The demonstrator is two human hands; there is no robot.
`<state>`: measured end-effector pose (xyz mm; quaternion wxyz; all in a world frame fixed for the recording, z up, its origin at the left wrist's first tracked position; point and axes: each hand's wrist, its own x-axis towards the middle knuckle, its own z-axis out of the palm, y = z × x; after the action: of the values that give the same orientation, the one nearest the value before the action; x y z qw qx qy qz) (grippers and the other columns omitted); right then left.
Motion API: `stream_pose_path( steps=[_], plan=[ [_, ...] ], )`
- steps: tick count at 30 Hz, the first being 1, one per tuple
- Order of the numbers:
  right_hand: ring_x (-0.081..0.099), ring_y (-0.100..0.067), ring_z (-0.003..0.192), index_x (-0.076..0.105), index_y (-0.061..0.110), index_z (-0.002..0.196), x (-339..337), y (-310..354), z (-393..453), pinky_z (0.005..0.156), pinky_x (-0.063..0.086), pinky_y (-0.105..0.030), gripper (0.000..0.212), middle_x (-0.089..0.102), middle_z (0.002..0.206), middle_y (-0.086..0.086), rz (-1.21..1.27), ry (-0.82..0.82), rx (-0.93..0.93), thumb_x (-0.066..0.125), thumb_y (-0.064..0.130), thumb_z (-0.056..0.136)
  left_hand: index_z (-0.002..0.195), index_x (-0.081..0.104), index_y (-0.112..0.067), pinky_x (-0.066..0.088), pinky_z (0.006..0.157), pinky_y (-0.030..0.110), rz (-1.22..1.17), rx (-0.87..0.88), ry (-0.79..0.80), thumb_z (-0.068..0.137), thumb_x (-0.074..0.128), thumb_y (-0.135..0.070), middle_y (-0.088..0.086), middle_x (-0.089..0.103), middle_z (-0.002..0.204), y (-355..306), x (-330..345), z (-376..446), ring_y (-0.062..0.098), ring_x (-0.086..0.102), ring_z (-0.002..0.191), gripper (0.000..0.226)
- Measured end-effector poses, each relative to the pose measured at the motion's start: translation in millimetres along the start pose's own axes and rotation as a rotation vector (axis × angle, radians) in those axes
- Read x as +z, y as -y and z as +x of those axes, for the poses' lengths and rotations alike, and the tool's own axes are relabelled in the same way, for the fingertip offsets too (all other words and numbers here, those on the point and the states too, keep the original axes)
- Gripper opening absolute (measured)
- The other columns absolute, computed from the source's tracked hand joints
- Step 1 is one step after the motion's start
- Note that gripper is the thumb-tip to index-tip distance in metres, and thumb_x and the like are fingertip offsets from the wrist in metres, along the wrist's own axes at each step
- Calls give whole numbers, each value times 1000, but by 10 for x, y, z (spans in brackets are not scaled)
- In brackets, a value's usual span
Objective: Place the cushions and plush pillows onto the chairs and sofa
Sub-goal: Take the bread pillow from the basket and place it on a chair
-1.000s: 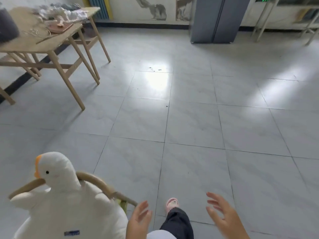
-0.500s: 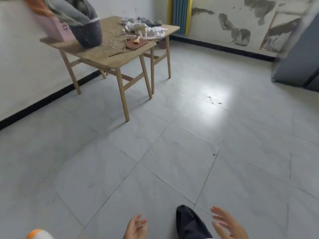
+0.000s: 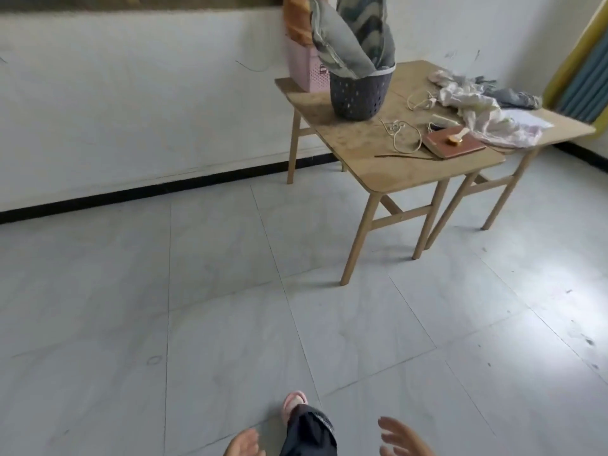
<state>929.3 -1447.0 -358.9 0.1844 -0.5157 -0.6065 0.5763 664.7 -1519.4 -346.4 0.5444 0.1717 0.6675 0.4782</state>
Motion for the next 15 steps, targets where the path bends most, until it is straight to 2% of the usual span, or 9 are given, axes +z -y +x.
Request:
stream_pose_path(
  steps=[1,2,3,5,6,7,9,12,15],
  plan=[
    [62,-9,97,65,21,84,-26,81,348,77,51,-25,7,59,118,-16,-16,-27,26,70,20,80,126,32,21,37,91,32,-54,-19,-38,77,68,-4,35,32,137,-174,-53,275,33,54,114,65],
    [62,-10,97,65,25,86,-63,252,689,76,53,-22,17,63,115,-12,-5,-52,22,66,9,82,127,34,18,43,81,20,-91,-53,-70,78,65,2,34,34,137,-371,-51,557,30,56,111,60],
    [63,-3,94,67,38,84,-69,438,1025,79,53,-17,27,69,105,3,14,-119,-24,72,13,77,128,36,11,46,71,9,-93,-44,-70,81,58,4,30,36,138,-525,-33,769,21,59,108,52],
    [59,13,91,59,64,84,-76,934,1600,77,47,-2,41,66,93,34,32,-156,-90,78,61,48,112,49,-2,44,60,-1,-17,49,-78,81,56,6,25,50,128,-913,18,1174,-16,60,78,33],
    [58,15,92,50,71,87,-84,1145,1875,75,45,2,51,59,94,45,-31,-147,-107,70,77,41,103,51,-5,43,58,-3,38,136,-90,80,57,9,24,57,117,-1074,63,1423,-22,58,69,28],
    [58,14,94,45,74,89,-84,1354,2181,75,43,3,53,54,96,50,-61,-142,-125,68,76,42,100,51,-8,43,58,-4,57,180,-106,79,56,11,20,60,107,-1204,71,1698,-25,56,68,28],
    [56,14,96,42,75,92,-98,1639,2749,77,42,4,49,50,101,52,-115,-161,-203,67,70,50,99,51,-10,43,58,-3,102,176,-83,80,56,11,5,61,97,-1607,177,2192,-27,54,73,28],
    [55,17,96,54,67,90,-93,1953,3481,83,46,-3,43,48,103,53,-80,-161,-240,59,80,49,87,55,-19,44,57,-3,102,192,-109,77,60,7,-9,60,92,-1993,186,2886,-23,57,73,28],
    [57,15,95,59,63,85,-155,2007,4245,83,48,-9,37,55,98,47,-51,-158,-167,65,75,50,79,52,-23,47,56,2,21,53,-154,56,61,-11,6,61,95,-2045,119,3728,-1,65,72,28]
  ],
)
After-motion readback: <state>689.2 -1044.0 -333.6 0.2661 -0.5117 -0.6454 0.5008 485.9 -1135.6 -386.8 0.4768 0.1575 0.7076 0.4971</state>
